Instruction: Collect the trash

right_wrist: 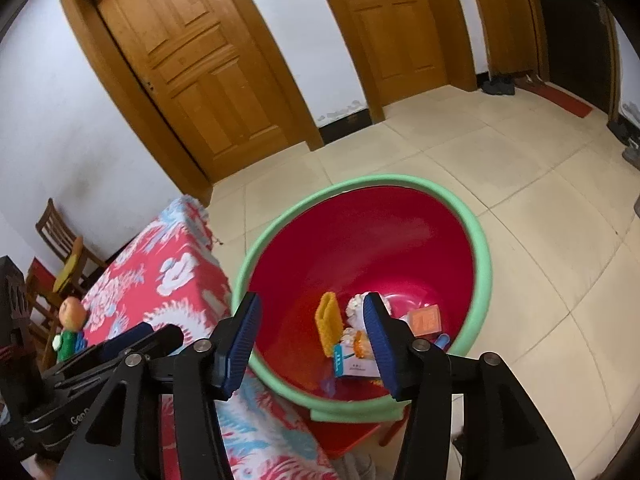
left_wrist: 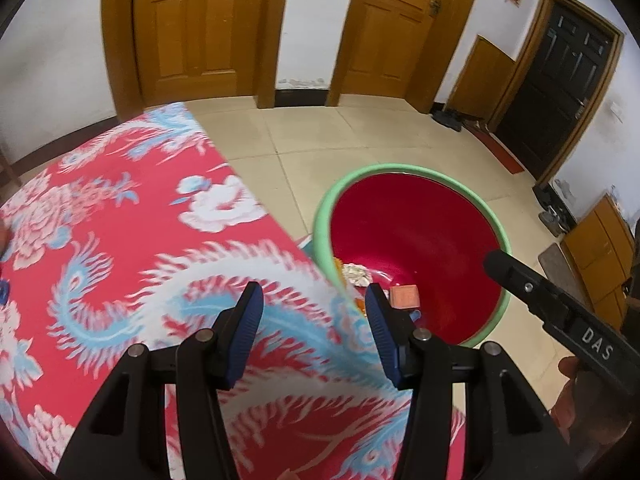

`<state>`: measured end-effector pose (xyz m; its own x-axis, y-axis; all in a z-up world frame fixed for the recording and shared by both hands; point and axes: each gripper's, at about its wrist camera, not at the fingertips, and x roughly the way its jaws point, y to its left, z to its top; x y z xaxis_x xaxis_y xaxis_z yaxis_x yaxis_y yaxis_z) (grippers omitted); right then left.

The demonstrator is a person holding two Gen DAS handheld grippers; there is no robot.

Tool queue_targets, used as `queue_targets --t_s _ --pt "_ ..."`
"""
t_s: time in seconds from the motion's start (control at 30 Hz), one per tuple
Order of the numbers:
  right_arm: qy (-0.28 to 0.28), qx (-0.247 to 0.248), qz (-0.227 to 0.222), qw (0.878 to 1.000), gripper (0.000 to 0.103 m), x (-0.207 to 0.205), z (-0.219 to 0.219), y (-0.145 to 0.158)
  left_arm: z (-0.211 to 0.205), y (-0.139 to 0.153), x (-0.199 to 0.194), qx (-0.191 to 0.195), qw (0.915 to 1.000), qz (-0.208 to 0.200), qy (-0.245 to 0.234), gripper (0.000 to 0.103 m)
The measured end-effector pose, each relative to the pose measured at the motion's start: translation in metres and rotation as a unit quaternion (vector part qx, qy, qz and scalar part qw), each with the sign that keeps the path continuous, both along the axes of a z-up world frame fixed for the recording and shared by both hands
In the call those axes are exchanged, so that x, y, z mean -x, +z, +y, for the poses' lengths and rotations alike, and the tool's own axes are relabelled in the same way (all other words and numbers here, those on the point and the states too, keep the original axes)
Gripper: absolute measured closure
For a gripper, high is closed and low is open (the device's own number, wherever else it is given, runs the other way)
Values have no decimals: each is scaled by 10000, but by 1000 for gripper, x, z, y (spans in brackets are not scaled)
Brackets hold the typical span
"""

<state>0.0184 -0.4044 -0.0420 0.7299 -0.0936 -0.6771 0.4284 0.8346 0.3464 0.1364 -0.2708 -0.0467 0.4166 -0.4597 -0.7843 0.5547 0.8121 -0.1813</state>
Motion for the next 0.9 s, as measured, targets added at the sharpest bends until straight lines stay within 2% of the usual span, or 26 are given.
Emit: queue_targets --t_s 0.43,0.9 --pt "520 273 -161 9981 48 -3 57 21 66 20 4 102 9975 -187 679 50" --pt "1079 516 -320 9923 48 -7 117 35 137 34 16 99 9885 -423 1448 50"
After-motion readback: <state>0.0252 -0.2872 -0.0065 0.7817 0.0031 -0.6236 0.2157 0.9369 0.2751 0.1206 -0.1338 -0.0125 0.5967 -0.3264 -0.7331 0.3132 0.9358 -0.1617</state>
